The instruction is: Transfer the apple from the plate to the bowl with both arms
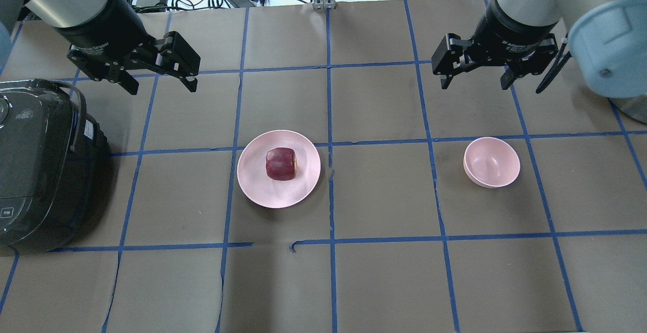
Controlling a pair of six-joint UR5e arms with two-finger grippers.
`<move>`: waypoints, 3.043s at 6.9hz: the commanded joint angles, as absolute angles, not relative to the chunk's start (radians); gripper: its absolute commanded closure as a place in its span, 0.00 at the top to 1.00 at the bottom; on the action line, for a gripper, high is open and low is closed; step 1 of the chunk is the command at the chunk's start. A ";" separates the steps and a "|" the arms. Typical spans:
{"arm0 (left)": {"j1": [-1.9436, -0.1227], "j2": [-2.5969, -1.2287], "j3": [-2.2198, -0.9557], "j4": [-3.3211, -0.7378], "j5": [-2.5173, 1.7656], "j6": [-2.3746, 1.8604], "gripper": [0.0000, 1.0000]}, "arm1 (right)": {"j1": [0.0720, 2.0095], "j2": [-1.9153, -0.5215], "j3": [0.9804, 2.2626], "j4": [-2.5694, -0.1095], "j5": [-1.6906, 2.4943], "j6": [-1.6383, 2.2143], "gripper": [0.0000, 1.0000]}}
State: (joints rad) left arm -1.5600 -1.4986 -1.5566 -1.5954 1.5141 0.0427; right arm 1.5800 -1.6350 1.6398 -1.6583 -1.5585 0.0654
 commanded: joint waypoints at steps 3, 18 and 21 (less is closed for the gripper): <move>-1.554 -1.499 -1.555 -1.595 1.514 0.038 1.00 | 1.580 -1.640 1.640 -1.652 -1.560 0.064 1.00; -1.776 -1.897 -1.770 -1.123 1.525 -0.298 1.00 | 1.502 -1.632 1.643 -1.667 -1.611 0.043 1.00; -1.787 -1.986 -1.798 -1.108 1.525 -0.291 1.00 | 1.239 -1.565 1.651 -1.667 -1.612 -0.203 1.00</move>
State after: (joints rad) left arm -1.7834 -1.9579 -1.7824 -1.1121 1.5240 -0.2944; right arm 1.3383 -1.6098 1.6474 -1.6649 -1.6091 -0.0968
